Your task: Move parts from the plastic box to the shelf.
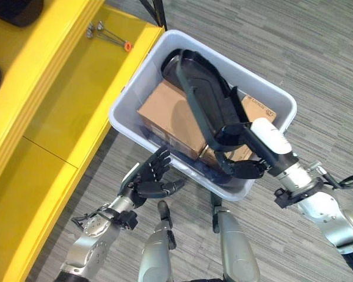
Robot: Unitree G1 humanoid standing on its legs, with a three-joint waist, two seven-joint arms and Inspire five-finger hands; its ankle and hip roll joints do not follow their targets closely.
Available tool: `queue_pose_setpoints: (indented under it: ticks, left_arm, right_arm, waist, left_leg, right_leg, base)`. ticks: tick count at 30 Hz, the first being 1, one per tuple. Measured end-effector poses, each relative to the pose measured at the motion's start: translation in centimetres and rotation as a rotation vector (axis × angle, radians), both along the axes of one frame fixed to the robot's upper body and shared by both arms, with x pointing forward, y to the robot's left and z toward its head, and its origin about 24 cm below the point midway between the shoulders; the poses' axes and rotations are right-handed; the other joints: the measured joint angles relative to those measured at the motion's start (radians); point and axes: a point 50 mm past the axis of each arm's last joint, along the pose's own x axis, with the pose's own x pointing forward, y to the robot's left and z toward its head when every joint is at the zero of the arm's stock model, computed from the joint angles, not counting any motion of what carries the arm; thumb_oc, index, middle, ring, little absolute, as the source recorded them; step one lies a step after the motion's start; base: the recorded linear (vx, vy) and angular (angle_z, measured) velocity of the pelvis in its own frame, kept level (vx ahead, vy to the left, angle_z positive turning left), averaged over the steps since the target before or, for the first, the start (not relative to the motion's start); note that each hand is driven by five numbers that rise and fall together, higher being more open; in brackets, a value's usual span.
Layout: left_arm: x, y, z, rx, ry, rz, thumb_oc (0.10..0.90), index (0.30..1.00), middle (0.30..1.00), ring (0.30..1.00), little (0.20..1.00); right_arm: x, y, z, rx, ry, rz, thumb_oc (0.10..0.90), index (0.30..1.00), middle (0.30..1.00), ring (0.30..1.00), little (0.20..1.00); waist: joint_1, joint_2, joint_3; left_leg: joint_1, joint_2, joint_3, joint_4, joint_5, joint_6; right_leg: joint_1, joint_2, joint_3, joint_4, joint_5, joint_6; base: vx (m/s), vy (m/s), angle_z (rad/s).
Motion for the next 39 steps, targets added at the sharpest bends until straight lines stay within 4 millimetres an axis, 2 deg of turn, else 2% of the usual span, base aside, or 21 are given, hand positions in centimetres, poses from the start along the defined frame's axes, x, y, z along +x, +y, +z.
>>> queue_pose_setpoints:
  ticks: [2, 5, 10, 15, 18, 21, 24, 28, 30, 32, 33, 36, 37, 38, 39]
  left_arm:
    - [-0.4, 0.0, -0.5, -0.021, 0.032, 0.026, 0.900, 1.000, 1.000, 1.000, 1.000]
    - [-0.8, -0.4, -0.7, -0.047, 0.035, 0.033, 0.900, 1.000, 1.000, 1.000, 1.000]
    - [-1.5, -0.5, -1.5, -0.091, 0.066, 0.091, 0.900, 1.000, 1.000, 1.000, 1.000]
    - [-2.2, -0.5, -1.9, -0.092, 0.082, 0.099, 0.900, 1.000, 1.000, 1.000, 1.000]
    - [-2.8, -0.7, -1.8, -0.097, 0.082, 0.089, 0.900, 1.000, 1.000, 1.000, 1.000]
    - [-3.2, -0.7, -2.0, -0.100, 0.091, 0.080, 0.900, 1.000, 1.000, 1.000, 1.000]
    - [-2.8, -1.1, -1.5, -0.111, 0.053, 0.068, 0.900, 1.000, 1.000, 1.000, 1.000]
    - [-2.1, -2.2, -1.1, -0.108, 0.028, 0.021, 0.900, 1.000, 1.000, 1.000, 1.000]
    - [-2.0, -2.7, -1.1, -0.082, 0.025, -0.003, 0.900, 1.000, 1.000, 1.000, 1.000]
    - [-1.8, -3.3, -1.1, -0.084, 0.026, -0.018, 0.900, 1.000, 1.000, 1.000, 1.000]
    - [-1.3, -3.9, -1.0, -0.098, 0.027, 0.000, 0.900, 1.000, 1.000, 1.000, 1.000]
    - [-1.2, -3.9, -0.9, -0.111, 0.023, 0.036, 0.900, 1.000, 1.000, 1.000, 1.000]
    - [-1.3, -4.1, -1.1, -0.117, 0.026, 0.047, 0.900, 1.000, 1.000, 1.000, 1.000]
    - [-1.2, -4.1, -2.5, -0.117, 0.076, 0.077, 0.900, 1.000, 1.000, 1.000, 1.000]
    - [-1.5, -4.0, -3.1, -0.109, 0.102, 0.085, 0.900, 1.000, 1.000, 1.000, 1.000]
  right_arm:
    - [-0.1, -0.3, -0.3, 0.034, 0.034, -0.003, 0.400, 0.300, 0.300, 0.300, 0.300]
    - [-0.6, -0.2, -0.3, 0.051, 0.053, 0.012, 0.400, 0.300, 0.300, 0.300, 0.300]
    - [-1.7, 0.6, 0.2, 0.067, 0.048, 0.068, 0.400, 0.300, 0.300, 0.300, 0.300]
    - [-1.8, 1.0, 0.3, 0.147, 0.018, 0.059, 0.400, 0.300, 0.300, 0.300, 0.300]
    - [-1.9, 0.8, 0.2, 0.190, 0.020, 0.045, 0.400, 0.300, 0.300, 0.300, 0.300]
    - [-1.9, 0.7, 0.2, 0.261, 0.029, 0.040, 0.400, 0.300, 0.300, 0.300, 0.300]
    - [-1.9, 1.0, -0.1, 0.406, 0.026, 0.024, 0.400, 0.300, 0.300, 0.300, 0.300]
    - [-1.8, 1.2, -0.4, 0.594, 0.109, 0.077, 0.400, 0.300, 0.300, 0.300, 0.300]
    - [-1.8, 2.5, -0.8, 0.671, 0.143, 0.125, 0.400, 0.300, 0.300, 0.300, 0.300]
    - [-1.7, 3.3, -0.8, 0.677, 0.159, 0.162, 0.400, 0.300, 0.300, 0.300, 0.300]
    - [-1.5, 4.3, -0.5, 0.674, 0.168, 0.200, 0.400, 0.300, 0.300, 0.300, 0.300]
    - [-1.5, 4.9, -0.6, 0.654, 0.184, 0.235, 0.400, 0.300, 0.300, 0.300, 0.300]
    - [-1.5, 5.1, -0.6, 0.662, 0.182, 0.233, 0.400, 0.300, 0.300, 0.300, 0.300]
    - [-1.2, 5.2, -0.6, 0.674, 0.158, 0.173, 0.400, 0.300, 0.300, 0.300, 0.300]
    - [-1.1, 5.0, -0.6, 0.681, 0.149, 0.147, 0.400, 0.300, 0.300, 0.300, 0.300]
  waist:
    - [-0.001, 0.021, -0.010]
    - [0.006, 0.038, -0.018]
    - [0.008, 0.041, -0.021]
    - [0.036, 0.041, -0.024]
    - [0.038, 0.034, -0.050]
    - [0.047, 0.030, -0.113]
    - [0.050, 0.016, -0.165]
    - [0.058, -0.005, -0.196]
    - [0.058, -0.020, -0.212]
    - [0.059, -0.024, -0.214]
    - [0.059, -0.024, -0.215]
    - [0.066, -0.026, -0.216]
    - [0.076, -0.027, -0.216]
    - [0.084, -0.023, -0.222]
    - [0.082, -0.025, -0.222]
  left_leg:
    - [0.031, -0.002, 0.006, -0.019, 0.001, -0.001]
    - [0.052, -0.010, 0.010, -0.038, 0.000, 0.001]
    - [0.092, -0.022, -0.014, -0.051, -0.003, 0.004]
    - [0.127, -0.024, -0.029, -0.059, -0.002, 0.004]
    - [0.161, -0.026, -0.041, -0.080, -0.001, 0.004]
    - [0.172, -0.028, -0.046, -0.098, 0.002, 0.003]
    - [0.203, -0.030, -0.056, -0.113, 0.003, 0.002]
    - [0.232, -0.035, -0.059, -0.125, 0.002, 0.002]
    - [0.243, -0.038, -0.054, -0.138, 0.007, 0.003]
    - [0.245, -0.044, -0.053, -0.138, 0.008, 0.005]
    - [0.244, -0.048, -0.053, -0.138, 0.009, 0.008]
    - [0.244, -0.050, -0.055, -0.138, 0.010, 0.010]
    - [0.241, -0.057, -0.055, -0.135, 0.006, 0.011]
    - [0.217, -0.062, -0.061, -0.103, -0.012, 0.029]
    - [0.221, -0.070, -0.058, -0.110, -0.007, 0.029]
  right_leg:
    - [0.050, 0.001, -0.001, -0.060, 0.026, 0.013]
    - [0.081, -0.004, -0.002, -0.100, 0.041, 0.022]
    - [0.146, -0.018, -0.024, -0.139, 0.046, 0.030]
    - [0.230, -0.019, -0.045, -0.224, 0.086, 0.037]
    - [0.285, -0.019, -0.059, -0.276, 0.098, 0.037]
    - [0.308, -0.021, -0.072, -0.310, 0.111, 0.040]
    - [0.358, -0.019, -0.084, -0.350, 0.119, 0.042]
    - [0.389, -0.022, -0.087, -0.360, 0.119, 0.043]
    - [0.391, -0.025, -0.083, -0.360, 0.119, 0.044]
    - [0.393, -0.031, -0.083, -0.360, 0.122, 0.048]
    - [0.393, -0.035, -0.083, -0.360, 0.124, 0.052]
    - [0.393, -0.037, -0.083, -0.361, 0.125, 0.053]
    - [0.392, -0.040, -0.087, -0.358, 0.127, 0.058]
    - [0.382, -0.051, -0.091, -0.351, 0.126, 0.062]
    - [0.380, -0.055, -0.089, -0.351, 0.129, 0.066]
  base:
    - [0.10, 0.099, -0.06]
    - [0.10, 0.142, -0.02]
    - [0.03, 0.097, 0.13]
    - [0.07, 0.080, 0.10]
    - [0.09, 0.083, 0.15]
    - [0.07, 0.103, 0.07]
    - [0.07, 0.094, 0.10]
    - [0.04, 0.116, 0.04]
    - [-0.02, 0.174, -0.04]
    - [-0.03, 0.110, -0.01]
    - [0.00, 0.007, 0.04]
    - [-0.02, 0.162, 0.03]
    - [-0.05, 0.331, 0.04]
    - [-0.04, 0.158, 0.04]
    - [-0.04, 0.149, -0.01]
